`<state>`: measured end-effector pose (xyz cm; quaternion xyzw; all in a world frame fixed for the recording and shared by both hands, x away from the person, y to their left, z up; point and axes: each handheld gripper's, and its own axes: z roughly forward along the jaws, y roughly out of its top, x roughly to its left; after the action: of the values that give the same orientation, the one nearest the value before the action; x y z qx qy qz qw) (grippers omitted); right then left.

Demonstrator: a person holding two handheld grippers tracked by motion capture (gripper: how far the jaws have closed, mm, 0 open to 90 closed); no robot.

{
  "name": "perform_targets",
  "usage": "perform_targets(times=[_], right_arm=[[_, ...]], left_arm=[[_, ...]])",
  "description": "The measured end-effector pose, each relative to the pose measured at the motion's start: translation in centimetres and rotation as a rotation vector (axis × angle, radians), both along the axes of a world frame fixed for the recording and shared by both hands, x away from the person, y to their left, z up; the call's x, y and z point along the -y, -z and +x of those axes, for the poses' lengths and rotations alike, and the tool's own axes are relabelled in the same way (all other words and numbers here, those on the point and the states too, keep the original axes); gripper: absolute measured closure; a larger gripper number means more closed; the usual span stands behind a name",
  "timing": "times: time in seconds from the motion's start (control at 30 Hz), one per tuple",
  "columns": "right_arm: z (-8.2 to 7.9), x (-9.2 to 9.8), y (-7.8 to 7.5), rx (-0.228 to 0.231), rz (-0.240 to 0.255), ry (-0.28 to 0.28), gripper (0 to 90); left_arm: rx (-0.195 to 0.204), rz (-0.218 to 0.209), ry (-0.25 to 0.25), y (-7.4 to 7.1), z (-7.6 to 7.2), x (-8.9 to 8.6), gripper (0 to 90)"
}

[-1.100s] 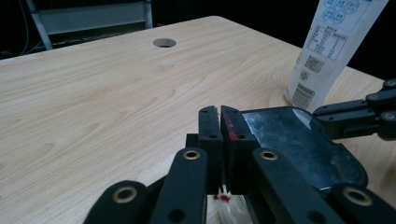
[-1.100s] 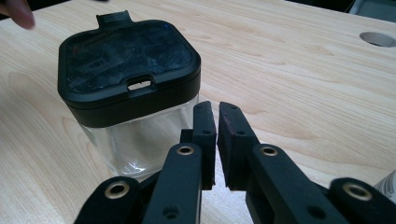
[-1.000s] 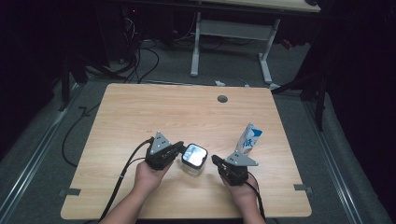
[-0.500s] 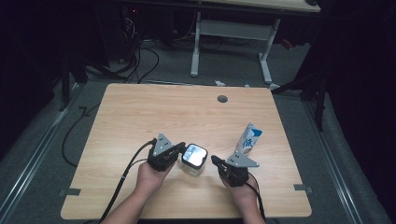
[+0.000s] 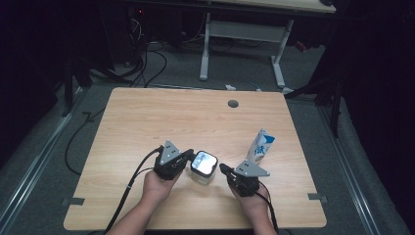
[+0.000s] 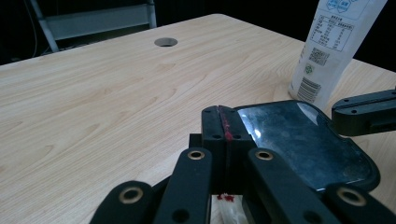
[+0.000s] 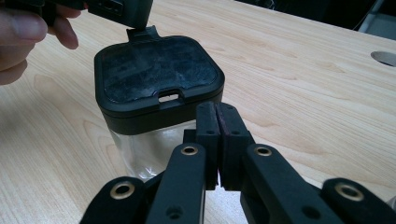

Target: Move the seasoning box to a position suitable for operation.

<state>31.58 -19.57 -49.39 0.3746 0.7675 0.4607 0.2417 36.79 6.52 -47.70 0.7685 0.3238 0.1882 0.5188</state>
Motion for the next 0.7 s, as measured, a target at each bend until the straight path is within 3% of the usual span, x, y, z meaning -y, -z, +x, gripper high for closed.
perform_targets(times=[0.7], right_arm=[[-0.06, -0.44, 0.12, 0.001, -0.003, -0.018, 87.9]], left_arm=[[0.003, -0.02, -0.002, 0.33, 0.06, -0.33, 90.0]])
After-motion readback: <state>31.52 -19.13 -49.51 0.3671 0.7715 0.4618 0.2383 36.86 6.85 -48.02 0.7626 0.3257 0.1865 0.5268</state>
